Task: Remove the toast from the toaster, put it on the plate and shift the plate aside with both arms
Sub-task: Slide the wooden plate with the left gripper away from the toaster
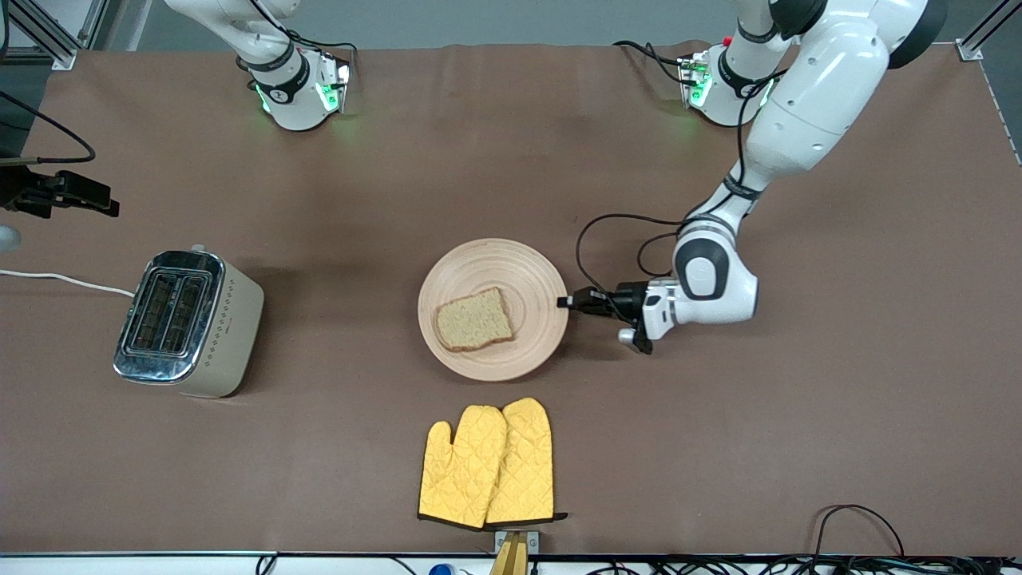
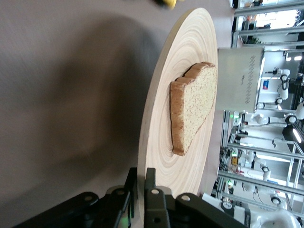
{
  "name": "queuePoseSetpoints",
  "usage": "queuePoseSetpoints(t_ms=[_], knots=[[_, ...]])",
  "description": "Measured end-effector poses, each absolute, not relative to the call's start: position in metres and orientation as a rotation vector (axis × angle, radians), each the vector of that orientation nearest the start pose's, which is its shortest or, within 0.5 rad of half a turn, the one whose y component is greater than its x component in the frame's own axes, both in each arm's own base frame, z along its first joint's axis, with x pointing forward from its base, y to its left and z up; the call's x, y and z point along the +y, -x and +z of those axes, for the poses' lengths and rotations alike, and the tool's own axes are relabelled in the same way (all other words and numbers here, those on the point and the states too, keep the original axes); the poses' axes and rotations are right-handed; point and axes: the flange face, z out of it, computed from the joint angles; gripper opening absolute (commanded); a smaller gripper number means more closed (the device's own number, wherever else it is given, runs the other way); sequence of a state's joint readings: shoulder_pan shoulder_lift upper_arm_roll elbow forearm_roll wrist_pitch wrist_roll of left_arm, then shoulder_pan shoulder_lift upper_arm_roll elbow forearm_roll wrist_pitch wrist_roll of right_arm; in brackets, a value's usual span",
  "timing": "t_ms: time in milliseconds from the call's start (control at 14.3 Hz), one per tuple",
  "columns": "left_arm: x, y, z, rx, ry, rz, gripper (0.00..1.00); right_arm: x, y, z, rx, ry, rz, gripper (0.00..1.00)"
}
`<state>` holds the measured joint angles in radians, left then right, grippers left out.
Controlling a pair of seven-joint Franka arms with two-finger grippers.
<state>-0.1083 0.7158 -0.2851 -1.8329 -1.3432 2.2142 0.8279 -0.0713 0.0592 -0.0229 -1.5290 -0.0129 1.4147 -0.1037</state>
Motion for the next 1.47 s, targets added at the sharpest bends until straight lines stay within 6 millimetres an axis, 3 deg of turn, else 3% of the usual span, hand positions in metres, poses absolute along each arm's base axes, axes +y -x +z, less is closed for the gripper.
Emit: queuePoseSetpoints(t_ms=[280, 700, 1051, 1261, 1471], knots=[[-0.185, -0.604, 0.199, -0.129, -2.001, -0.029, 0.00, -0.052, -0.552, 0.599, -0.016, 3.127, 0.274, 1.00], [-0.017, -0.620, 0.218, -0.147, -2.021, -0.027, 0.00, -0.052, -0.551, 0.599, -0.018, 3.126, 0.278, 1.00], [0.100, -0.609, 0.212, -0.121, -2.149, -0.007, 0.00, -0.044, -0.551, 0.600, -0.029, 3.127, 0.280, 1.00], [0.144, -0.601, 0.195, -0.090, -2.156, 0.020, 0.00, -0.035, -0.551, 0.600, -0.028, 3.129, 0.288, 1.00], [0.173, -0.592, 0.178, -0.057, -2.125, 0.007, 0.00, -0.035, -0.550, 0.600, -0.027, 3.129, 0.290, 1.00]])
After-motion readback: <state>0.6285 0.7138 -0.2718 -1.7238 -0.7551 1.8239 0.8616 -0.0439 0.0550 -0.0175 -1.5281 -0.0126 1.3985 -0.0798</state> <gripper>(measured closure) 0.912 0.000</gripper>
